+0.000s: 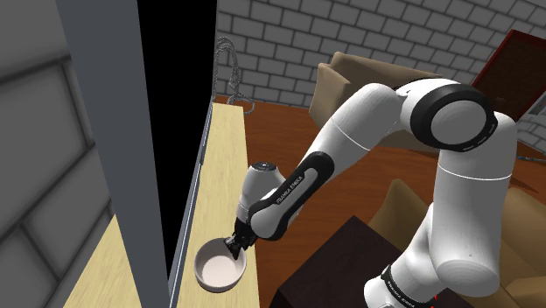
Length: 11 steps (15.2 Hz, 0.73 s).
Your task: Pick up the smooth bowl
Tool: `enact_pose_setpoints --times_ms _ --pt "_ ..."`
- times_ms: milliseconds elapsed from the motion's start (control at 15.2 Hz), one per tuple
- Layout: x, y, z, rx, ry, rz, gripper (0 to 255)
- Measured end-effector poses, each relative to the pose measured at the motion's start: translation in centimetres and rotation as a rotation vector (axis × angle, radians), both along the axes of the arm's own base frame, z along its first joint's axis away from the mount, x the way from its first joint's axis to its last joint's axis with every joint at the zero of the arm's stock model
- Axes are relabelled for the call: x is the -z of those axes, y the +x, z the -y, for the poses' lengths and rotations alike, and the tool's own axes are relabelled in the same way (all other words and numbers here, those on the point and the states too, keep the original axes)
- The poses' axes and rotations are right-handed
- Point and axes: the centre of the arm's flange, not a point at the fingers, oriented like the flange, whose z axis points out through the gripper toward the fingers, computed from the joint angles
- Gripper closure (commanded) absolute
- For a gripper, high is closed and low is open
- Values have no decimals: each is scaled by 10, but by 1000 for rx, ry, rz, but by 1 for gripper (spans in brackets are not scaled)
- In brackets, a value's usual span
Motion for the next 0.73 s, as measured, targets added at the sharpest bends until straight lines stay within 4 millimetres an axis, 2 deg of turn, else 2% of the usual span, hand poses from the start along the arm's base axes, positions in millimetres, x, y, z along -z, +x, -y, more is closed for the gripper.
enact_pose_setpoints --times_ms 198,726 --pt "-7 1 0 0 0 -1 255" --pt "-47 0 0 0 0 0 255"
